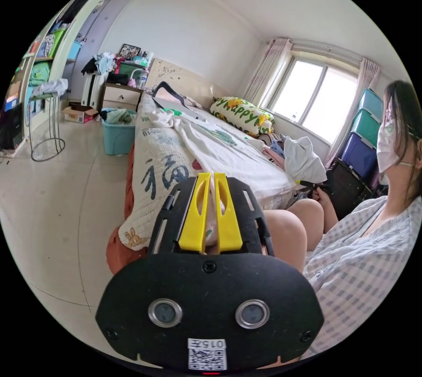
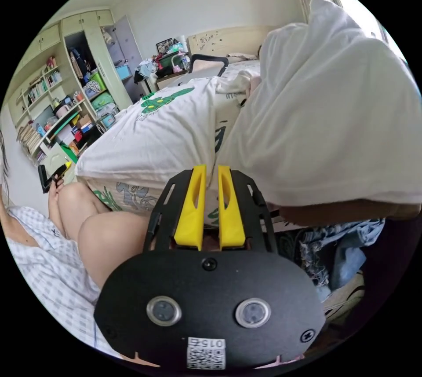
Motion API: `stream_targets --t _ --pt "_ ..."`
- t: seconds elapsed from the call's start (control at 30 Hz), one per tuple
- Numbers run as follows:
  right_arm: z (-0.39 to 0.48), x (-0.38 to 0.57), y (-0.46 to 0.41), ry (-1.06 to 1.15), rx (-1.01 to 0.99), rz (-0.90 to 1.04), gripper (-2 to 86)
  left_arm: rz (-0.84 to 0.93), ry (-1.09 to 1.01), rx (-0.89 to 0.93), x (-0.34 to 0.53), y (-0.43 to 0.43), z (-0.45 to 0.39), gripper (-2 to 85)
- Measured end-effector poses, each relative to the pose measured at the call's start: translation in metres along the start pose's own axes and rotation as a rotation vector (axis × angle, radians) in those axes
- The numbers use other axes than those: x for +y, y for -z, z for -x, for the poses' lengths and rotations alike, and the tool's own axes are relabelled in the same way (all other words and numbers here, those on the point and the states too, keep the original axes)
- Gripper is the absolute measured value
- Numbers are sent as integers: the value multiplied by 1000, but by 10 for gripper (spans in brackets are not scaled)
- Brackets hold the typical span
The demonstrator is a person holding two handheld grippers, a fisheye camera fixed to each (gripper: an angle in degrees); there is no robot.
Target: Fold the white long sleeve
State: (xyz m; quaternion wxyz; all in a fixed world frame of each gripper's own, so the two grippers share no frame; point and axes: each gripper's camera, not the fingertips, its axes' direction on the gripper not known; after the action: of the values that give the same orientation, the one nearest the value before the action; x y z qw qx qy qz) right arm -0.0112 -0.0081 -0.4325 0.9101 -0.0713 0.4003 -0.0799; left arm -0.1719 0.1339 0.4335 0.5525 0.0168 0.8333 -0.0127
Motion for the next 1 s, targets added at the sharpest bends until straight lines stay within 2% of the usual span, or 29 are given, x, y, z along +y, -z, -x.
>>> stream_targets --t 0.1,0.2,0.37,0.43,0.57,0.67,0.7,0.87,0.93,1.0 --pt "11 -52 13 120 67 -46 48 -33 -105 -56 -43 -6 -23 -2" --pt "24 -118 9 258 74 -55 47 0 -253 -5 -101 -43 -56 6" --pt "19 -240 -42 353 40 53 53 139 -577 112 -206 -171 -142 29" --pt "12 -281 -65 346 20 116 65 161 -629 138 -240 -223 -170 41" --pt "2 -365 -133 323 104 308 104 253 -655 307 -307 -358 -234 75" --pt "-9 -413 -185 298 322 423 119 307 -658 255 -328 -454 -281 104" --pt "-13 -422 -196 288 340 453 120 319 -662 248 -330 -471 -290 110" --pt "-62 -472 -283 171 264 797 79 530 -648 313 -329 -590 -333 138" --pt "-74 -484 -301 136 245 837 41 576 -660 285 -327 -615 -336 139" --pt "-72 -502 -303 141 224 749 17 603 -673 263 -326 -631 -339 139"
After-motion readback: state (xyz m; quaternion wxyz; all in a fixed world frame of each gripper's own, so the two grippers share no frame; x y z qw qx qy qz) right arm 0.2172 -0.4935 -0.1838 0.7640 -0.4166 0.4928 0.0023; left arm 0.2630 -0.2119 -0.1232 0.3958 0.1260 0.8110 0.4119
